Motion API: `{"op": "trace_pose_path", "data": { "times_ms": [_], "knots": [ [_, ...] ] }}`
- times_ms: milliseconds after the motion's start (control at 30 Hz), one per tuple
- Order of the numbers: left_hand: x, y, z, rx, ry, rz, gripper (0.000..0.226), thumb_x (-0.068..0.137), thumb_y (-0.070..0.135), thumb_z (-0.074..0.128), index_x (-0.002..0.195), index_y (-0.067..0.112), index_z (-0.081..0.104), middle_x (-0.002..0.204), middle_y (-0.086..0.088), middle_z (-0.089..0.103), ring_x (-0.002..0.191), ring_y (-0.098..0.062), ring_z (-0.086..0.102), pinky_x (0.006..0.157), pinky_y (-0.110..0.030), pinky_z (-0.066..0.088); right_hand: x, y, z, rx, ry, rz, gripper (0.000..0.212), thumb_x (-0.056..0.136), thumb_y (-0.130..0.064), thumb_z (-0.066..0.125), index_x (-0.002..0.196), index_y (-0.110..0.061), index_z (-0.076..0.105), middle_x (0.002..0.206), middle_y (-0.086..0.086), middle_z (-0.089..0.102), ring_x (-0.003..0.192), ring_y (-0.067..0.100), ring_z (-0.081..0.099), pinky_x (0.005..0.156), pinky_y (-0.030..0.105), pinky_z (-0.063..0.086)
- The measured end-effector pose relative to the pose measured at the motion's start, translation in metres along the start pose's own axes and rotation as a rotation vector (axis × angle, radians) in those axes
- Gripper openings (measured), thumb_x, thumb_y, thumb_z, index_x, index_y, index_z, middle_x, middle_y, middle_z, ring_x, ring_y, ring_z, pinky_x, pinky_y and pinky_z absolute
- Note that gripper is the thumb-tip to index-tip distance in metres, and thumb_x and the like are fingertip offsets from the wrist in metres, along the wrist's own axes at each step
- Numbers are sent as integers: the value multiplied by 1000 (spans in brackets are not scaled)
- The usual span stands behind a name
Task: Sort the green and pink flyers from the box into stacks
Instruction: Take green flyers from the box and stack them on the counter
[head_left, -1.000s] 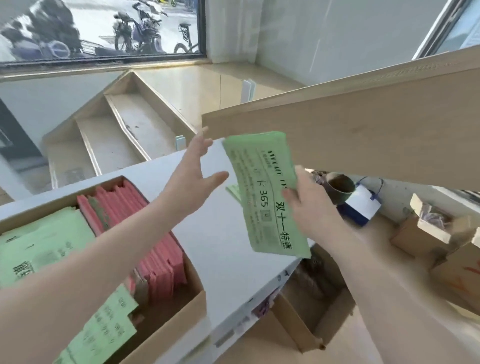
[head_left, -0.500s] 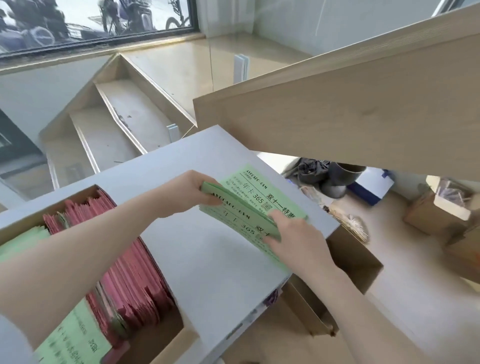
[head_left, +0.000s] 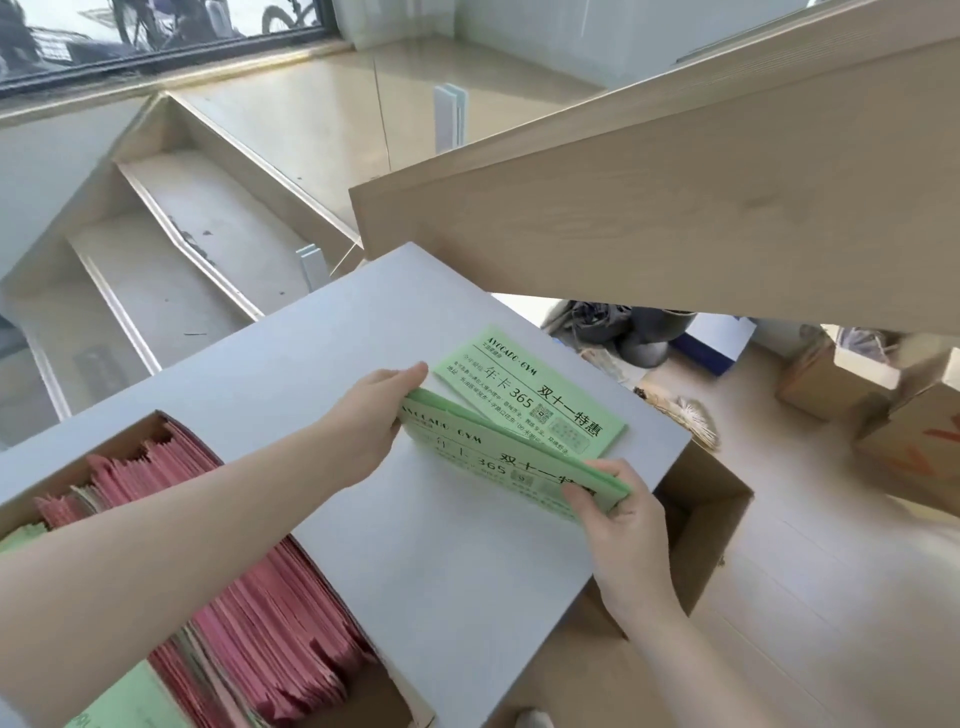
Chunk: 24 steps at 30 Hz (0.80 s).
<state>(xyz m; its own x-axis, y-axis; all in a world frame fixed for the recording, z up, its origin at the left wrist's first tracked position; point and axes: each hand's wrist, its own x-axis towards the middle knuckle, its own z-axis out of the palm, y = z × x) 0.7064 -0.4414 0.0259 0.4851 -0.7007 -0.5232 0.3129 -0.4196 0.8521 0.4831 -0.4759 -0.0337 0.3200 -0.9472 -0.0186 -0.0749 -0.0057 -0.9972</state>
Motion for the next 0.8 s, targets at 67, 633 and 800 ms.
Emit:
{"op": "trace_pose_path", "data": {
  "times_ms": [67, 633, 800],
  "knots": [
    [2, 1, 0, -42, 28, 78, 16, 94, 30, 51, 92, 14, 53, 84, 0, 58, 81, -10, 52, 88, -21, 40, -1, -7, 1, 27, 48, -49, 40, 84, 1, 64, 76, -39, 63, 96, -9, 72, 96, 5, 65, 79, 13, 49],
    [18, -23, 3, 95, 197, -79, 62, 87, 61, 43, 122, 10, 49, 88, 1, 48, 93, -21, 43, 87, -28, 35, 7, -7, 28, 170, 271, 74, 24, 90, -11, 56, 67, -16, 58, 65, -15, 62, 71, 2, 54, 65, 18, 41],
    [12, -17, -16, 195, -47, -147, 77, 75, 55, 66, 134, 21, 30, 120, 3, 45, 125, -13, 38, 112, -27, 26, 11, -6, 26, 203, 275, 124, 30, 91, -17, 56, 62, -23, 59, 69, -7, 59, 71, 11, 52, 63, 21, 42]
  ]
}}
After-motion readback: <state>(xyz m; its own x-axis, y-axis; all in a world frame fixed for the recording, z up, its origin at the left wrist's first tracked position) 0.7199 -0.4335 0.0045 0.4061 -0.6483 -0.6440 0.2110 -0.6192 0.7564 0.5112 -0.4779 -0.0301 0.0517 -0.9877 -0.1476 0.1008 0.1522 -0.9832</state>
